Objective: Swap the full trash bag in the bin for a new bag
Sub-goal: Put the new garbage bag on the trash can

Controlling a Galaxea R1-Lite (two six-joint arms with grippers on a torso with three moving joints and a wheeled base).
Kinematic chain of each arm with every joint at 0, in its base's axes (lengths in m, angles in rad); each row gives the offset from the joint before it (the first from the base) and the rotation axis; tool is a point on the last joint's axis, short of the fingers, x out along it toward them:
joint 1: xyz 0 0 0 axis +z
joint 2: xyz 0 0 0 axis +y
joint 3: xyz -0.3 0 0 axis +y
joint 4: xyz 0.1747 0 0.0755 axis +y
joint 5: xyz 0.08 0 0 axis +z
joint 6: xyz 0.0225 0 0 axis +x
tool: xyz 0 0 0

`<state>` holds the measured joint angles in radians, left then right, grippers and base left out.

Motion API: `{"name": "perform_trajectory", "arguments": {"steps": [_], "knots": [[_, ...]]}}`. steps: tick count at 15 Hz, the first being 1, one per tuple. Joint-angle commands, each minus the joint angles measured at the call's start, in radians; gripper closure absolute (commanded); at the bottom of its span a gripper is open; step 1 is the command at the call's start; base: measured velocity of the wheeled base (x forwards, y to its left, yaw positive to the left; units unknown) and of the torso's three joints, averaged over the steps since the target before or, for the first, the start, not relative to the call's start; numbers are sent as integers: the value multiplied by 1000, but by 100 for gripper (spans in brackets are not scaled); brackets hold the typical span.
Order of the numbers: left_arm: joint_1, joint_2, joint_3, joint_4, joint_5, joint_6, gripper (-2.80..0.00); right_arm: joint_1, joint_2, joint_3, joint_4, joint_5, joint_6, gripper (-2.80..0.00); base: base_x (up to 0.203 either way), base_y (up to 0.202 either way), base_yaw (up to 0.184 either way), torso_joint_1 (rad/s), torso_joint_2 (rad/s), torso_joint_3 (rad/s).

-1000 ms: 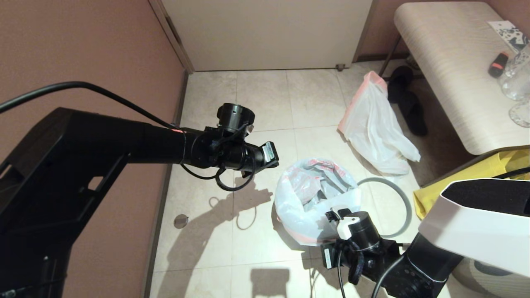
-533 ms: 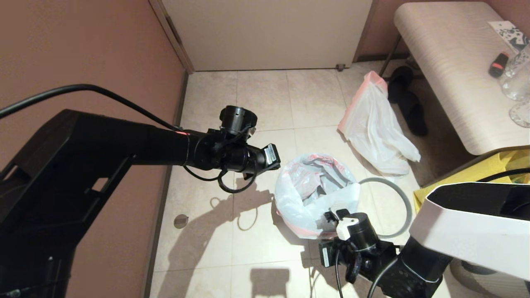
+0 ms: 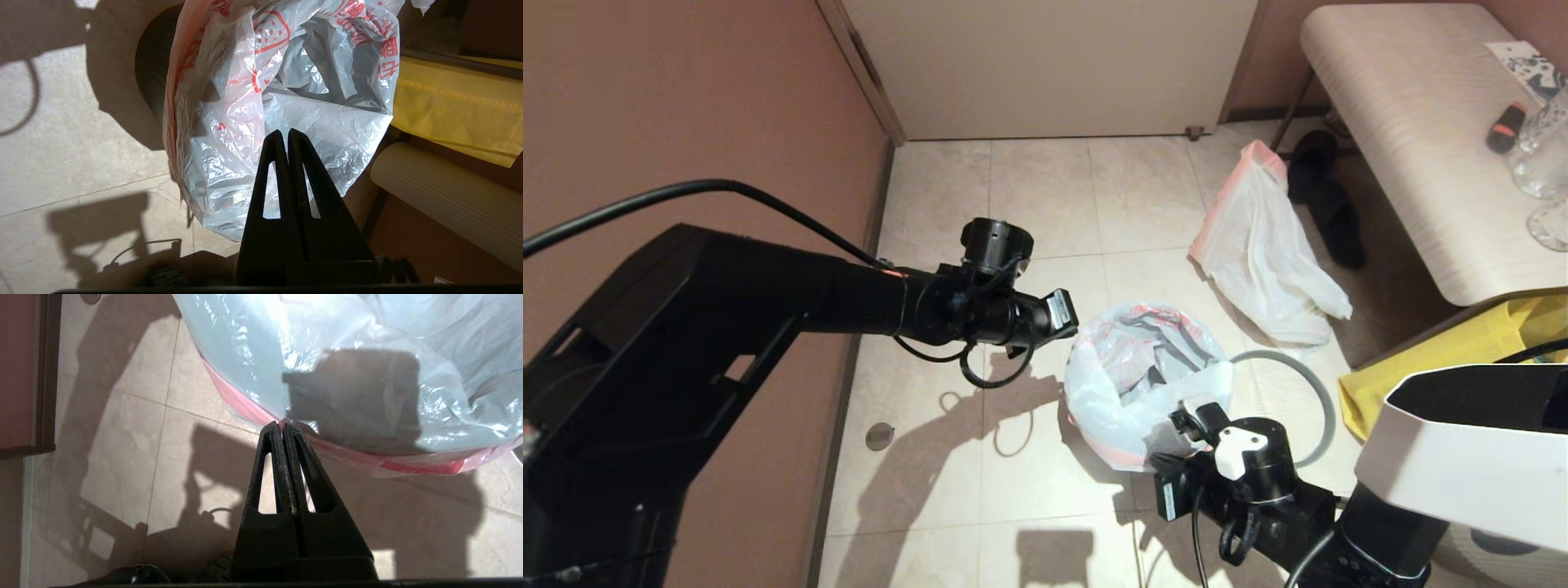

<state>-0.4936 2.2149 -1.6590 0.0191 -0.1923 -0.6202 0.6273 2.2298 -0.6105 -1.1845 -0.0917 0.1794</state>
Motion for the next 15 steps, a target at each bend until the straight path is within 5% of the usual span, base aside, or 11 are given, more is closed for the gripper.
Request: {"name": "perform_trajectory", "arguments": {"steps": [1, 15], "knots": [[0, 6, 1, 1, -1, -4, 0, -9, 1, 1, -8, -2, 0, 0, 0, 0, 0, 0, 0, 0], [0, 26, -5, -1, -1, -1, 0, -53, 84, -49, -9, -5, -21, 0, 0, 0, 0, 0, 0, 0]]}}
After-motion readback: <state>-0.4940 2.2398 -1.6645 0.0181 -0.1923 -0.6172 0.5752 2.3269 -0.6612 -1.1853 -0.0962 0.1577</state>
